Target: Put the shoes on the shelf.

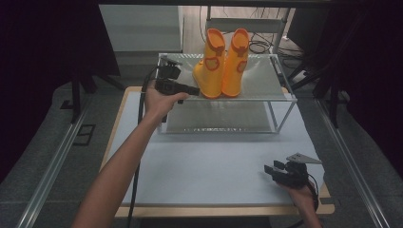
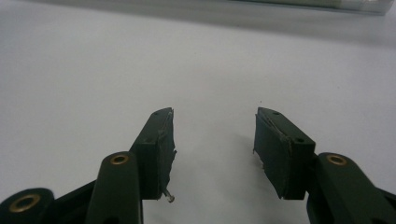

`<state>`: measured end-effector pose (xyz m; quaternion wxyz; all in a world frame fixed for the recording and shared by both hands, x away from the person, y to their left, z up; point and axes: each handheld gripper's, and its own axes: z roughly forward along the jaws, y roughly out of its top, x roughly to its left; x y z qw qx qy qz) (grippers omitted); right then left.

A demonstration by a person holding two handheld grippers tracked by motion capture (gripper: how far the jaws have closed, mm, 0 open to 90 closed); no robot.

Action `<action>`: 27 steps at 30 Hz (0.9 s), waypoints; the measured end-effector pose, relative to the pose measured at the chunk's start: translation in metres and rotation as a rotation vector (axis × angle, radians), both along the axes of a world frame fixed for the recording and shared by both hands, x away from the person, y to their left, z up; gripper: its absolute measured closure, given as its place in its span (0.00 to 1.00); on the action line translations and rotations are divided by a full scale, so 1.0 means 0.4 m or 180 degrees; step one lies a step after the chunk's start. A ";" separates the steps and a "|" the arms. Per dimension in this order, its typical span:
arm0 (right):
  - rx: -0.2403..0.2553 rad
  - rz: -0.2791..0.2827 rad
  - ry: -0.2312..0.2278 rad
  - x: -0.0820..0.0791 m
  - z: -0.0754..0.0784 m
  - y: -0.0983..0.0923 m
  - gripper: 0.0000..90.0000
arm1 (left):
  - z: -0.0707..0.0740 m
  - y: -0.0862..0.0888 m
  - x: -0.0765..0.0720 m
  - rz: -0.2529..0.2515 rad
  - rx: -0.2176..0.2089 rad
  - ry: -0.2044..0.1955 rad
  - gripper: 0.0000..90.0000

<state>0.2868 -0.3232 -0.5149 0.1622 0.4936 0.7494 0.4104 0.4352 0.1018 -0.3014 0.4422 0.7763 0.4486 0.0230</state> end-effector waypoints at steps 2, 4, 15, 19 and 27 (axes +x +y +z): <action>-0.0005 -0.0001 0.0006 0.000 -0.001 0.001 0.53 | 0.000 0.011 -0.011 -0.0018 -0.0019 -0.0023 0.72; -0.0011 0.0002 0.0014 -0.001 0.000 0.002 0.53 | 0.000 0.024 -0.023 -0.0044 -0.0042 -0.0035 0.70; -0.0019 0.0010 0.0008 -0.001 0.000 0.001 0.53 | -0.004 0.084 -0.093 -0.0199 -0.0014 -0.0101 0.65; -0.0030 0.0029 0.0008 -0.001 0.001 0.003 0.53 | -0.008 0.110 -0.125 -0.0234 -0.0034 -0.0124 0.64; -0.0031 0.0039 0.0006 0.000 0.001 0.006 0.52 | -0.043 0.158 -0.192 -0.0274 0.0029 -0.0125 0.63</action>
